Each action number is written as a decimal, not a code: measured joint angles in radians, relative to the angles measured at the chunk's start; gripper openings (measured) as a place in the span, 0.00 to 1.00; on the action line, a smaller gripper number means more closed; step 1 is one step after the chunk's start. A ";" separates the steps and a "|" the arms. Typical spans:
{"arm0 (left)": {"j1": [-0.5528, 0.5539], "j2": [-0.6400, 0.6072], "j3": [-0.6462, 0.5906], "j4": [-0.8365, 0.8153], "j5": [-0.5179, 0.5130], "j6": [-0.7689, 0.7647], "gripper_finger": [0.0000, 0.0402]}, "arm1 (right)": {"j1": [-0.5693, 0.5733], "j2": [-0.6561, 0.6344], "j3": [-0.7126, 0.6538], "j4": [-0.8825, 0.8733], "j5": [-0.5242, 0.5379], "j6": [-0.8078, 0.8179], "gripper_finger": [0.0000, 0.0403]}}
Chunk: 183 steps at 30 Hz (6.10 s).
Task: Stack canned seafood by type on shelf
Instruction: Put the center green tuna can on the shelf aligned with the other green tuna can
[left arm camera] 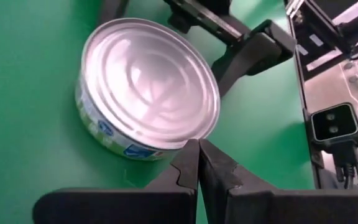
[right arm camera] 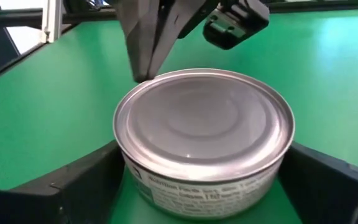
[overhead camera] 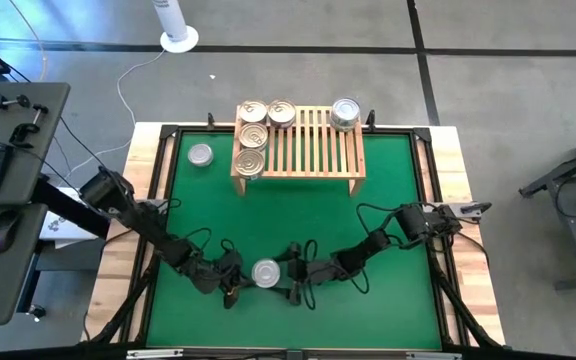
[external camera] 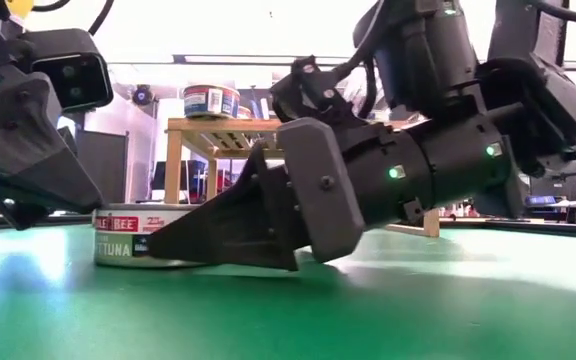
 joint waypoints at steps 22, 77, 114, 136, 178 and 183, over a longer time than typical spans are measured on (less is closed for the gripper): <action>0.046 0.054 0.005 0.210 0.052 0.134 0.00 | -0.049 -0.004 0.047 -0.084 -0.083 0.032 0.99; 0.050 0.001 0.019 -0.170 -0.073 -0.017 0.00 | 0.003 -0.306 -0.165 -0.381 0.036 0.090 0.93; 0.114 0.066 0.016 -0.008 -0.048 0.105 0.00 | -0.030 -0.166 -0.035 -0.338 0.067 0.003 0.97; 0.104 0.067 0.017 -0.004 -0.041 0.101 0.00 | -0.067 -0.169 -0.086 -0.287 -0.099 0.133 0.97; 0.100 -0.019 0.027 0.088 -0.032 0.271 0.00 | -0.033 -0.165 -0.090 -0.235 -0.092 0.156 0.89; 0.091 -0.084 0.027 -0.037 -0.070 0.270 0.00 | -0.028 -0.166 -0.089 -0.250 -0.088 0.156 0.82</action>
